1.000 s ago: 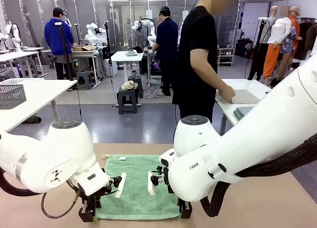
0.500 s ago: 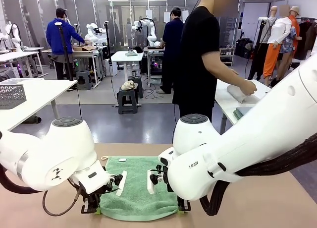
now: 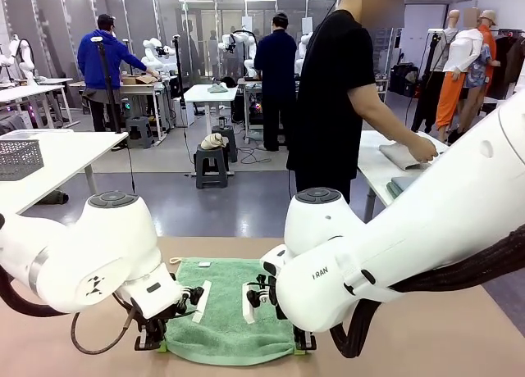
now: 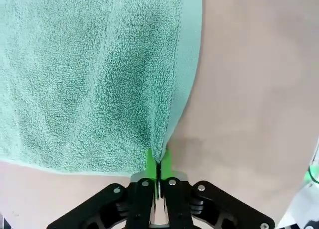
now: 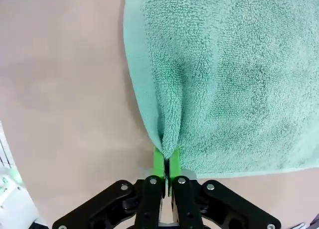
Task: Fold the towels and place them in the basket.
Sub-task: When a person lays out a Towel with hook on the table, fold it in half twice.
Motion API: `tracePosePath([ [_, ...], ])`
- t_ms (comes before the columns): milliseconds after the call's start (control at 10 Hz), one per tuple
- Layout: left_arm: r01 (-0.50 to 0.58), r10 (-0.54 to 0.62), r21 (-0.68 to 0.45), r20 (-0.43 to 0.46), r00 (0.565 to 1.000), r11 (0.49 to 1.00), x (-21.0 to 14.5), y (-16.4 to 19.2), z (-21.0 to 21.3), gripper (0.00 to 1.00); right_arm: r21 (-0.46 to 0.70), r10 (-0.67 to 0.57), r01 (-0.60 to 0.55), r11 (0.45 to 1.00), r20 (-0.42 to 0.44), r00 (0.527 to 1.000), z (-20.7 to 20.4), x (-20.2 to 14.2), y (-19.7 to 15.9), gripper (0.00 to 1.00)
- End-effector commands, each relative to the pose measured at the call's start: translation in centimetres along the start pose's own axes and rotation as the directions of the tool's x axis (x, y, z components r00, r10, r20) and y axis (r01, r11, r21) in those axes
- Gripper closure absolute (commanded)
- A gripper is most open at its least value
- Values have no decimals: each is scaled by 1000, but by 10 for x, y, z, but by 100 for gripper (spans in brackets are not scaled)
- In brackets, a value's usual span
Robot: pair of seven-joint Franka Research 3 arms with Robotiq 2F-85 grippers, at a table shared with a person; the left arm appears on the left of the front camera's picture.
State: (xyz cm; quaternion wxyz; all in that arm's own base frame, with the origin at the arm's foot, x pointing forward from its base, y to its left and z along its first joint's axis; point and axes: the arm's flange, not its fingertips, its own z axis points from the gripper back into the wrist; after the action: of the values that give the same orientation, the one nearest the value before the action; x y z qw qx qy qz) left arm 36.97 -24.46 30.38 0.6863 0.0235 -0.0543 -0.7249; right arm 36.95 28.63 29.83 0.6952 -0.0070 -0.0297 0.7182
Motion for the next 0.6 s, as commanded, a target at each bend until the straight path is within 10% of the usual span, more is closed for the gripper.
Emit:
tracePosePath([
  [0, -7, 8, 3, -26, 1000, 1000, -1, 3, 5, 100, -8, -19, 18, 1000, -23, 1000, 9, -2, -1, 100],
  [500, -4, 4, 6, -5, 1000, 1000, -1, -3, 12, 96, -9, 13, -13, 1000, 11, 1000, 10, -3, 1, 95],
])
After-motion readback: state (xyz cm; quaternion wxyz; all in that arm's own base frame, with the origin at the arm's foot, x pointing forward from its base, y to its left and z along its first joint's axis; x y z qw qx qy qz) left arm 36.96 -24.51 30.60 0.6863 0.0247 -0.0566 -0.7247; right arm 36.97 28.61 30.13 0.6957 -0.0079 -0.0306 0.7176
